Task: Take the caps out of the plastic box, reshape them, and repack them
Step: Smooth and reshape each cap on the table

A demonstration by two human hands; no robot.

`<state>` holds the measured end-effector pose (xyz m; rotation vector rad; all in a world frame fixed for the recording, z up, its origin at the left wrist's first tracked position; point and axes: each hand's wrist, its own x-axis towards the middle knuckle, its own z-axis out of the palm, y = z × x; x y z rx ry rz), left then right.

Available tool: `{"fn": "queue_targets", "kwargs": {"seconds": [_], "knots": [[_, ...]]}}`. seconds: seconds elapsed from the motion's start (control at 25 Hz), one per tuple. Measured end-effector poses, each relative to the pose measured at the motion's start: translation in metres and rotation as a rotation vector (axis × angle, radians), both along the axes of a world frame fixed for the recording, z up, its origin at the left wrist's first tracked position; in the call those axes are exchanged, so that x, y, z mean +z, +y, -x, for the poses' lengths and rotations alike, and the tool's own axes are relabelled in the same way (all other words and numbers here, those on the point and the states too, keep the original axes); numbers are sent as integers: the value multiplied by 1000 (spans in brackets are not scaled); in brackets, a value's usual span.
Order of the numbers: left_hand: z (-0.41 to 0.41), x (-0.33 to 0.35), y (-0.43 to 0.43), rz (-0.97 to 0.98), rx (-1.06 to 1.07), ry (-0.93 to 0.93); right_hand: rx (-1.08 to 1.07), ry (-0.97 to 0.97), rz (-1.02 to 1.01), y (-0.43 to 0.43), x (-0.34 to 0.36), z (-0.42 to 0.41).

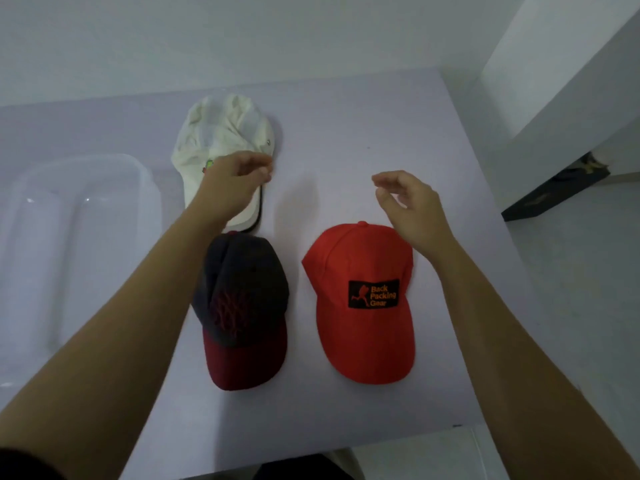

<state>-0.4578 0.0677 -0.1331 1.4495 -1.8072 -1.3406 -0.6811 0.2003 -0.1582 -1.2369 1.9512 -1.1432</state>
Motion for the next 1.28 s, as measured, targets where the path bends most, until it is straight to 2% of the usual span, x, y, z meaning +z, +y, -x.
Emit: {"fn": "queue_targets", "kwargs": {"seconds": [0.08,0.16,0.28,0.4,0.56,0.68,0.8,0.92,1.0,1.12,1.28], "knots": [[-31,10,-17,121,4,-227,163,103,14,-26,6,-23],[-57,10,-30,190,-17,-438,351,195,-54,-53,5,-47],[-85,-7,-47,196,-100,-638,536,158,-167,-96,-4,-87],[-96,-28,-58,112,-215,-661,617,155,-271,-130,-18,-117],[-93,-40,-72,53,-439,-602,738,351,-422,-150,-40,-128],[-89,-46,-86,88,-583,-719,699,601,-339,-161,-53,-130],[-79,-58,-90,236,-558,-877,617,642,-234,-169,-59,-132],[-72,-65,-95,404,-379,-814,545,625,-166,-173,-58,-136],[-71,-68,-95,462,-358,-703,431,621,-145,-178,-57,-135],[-74,-68,-90,436,-345,-494,290,564,-127,-185,-48,-137],[-71,-53,-95,312,-307,-162,300,509,-33,-187,-29,-148]]}}
